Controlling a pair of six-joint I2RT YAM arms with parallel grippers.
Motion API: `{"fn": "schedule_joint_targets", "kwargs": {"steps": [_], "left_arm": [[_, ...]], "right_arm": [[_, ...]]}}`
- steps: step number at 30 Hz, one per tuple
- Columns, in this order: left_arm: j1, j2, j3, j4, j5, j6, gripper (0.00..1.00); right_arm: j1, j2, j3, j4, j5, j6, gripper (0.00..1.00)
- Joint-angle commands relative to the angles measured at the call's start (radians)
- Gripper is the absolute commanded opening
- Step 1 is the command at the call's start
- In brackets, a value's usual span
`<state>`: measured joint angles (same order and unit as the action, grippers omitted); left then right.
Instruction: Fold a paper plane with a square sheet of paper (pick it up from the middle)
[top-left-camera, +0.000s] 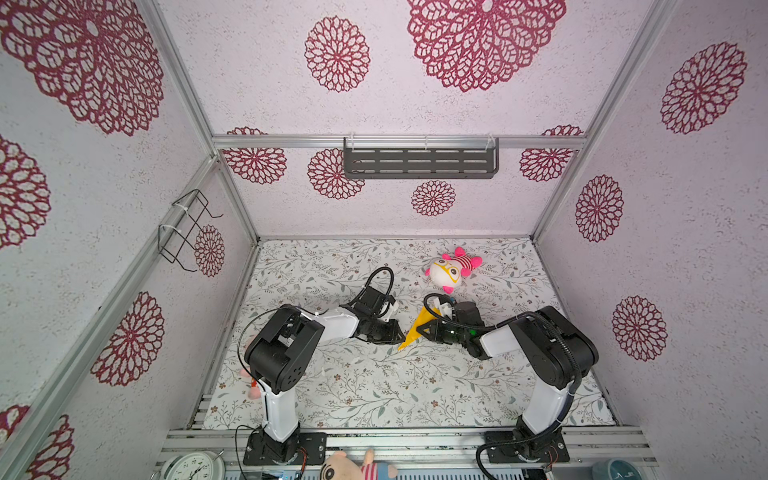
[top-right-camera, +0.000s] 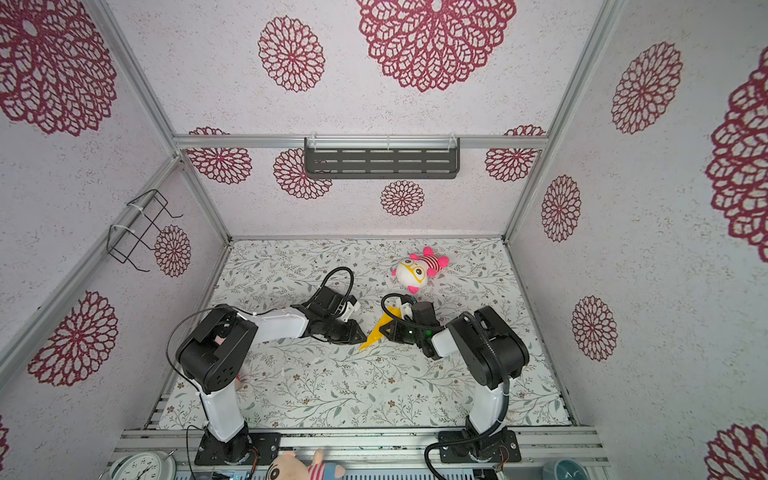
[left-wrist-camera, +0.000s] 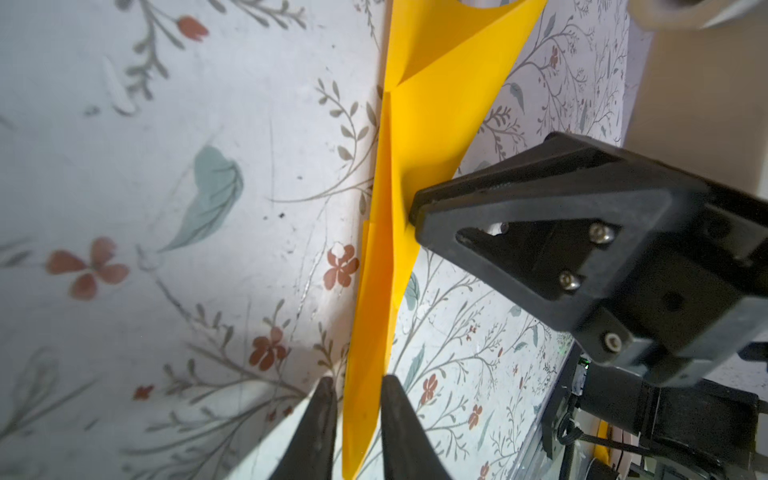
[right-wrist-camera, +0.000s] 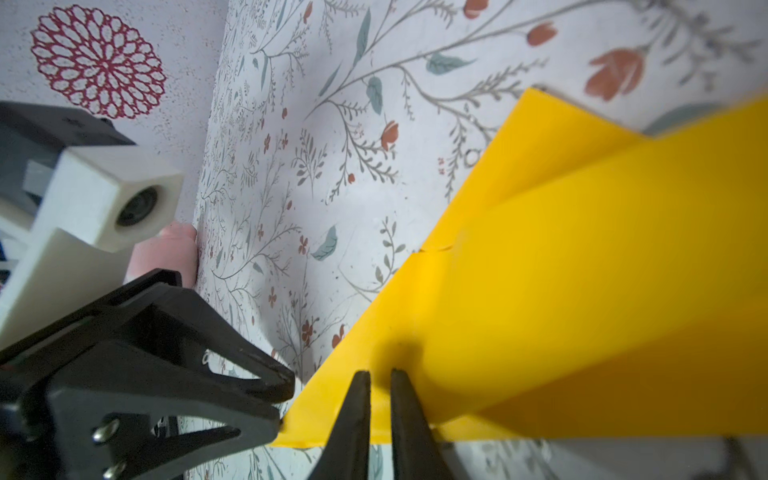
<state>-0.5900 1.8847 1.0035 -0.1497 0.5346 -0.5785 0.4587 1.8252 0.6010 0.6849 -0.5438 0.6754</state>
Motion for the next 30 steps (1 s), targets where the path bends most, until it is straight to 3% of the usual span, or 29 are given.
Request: {"fn": "schedule_joint_targets", "kwargs": {"steps": [1, 15, 23, 30], "left_arm": [[0.005, -0.012, 0.0, 0.032, 0.018, -0.03, 0.19], [-0.013, 0.029, 0.0, 0.017, 0.022, -0.02, 0.15], [-0.029, 0.04, 0.016, -0.066, -0.039, 0.016, 0.11], [-0.036, -0.023, 0.042, -0.1, -0.076, 0.026, 0.15]], "right_arm": [[-0.003, 0.028, -0.004, -0.085, 0.019, -0.028, 0.16], [0.0, 0.044, 0.003, -0.089, 0.016, -0.029, 0.15], [0.001, 0.049, 0.006, -0.096, 0.018, -0.027, 0.15], [0.002, 0.046, 0.006, -0.097, 0.018, -0.025, 0.15]]}}
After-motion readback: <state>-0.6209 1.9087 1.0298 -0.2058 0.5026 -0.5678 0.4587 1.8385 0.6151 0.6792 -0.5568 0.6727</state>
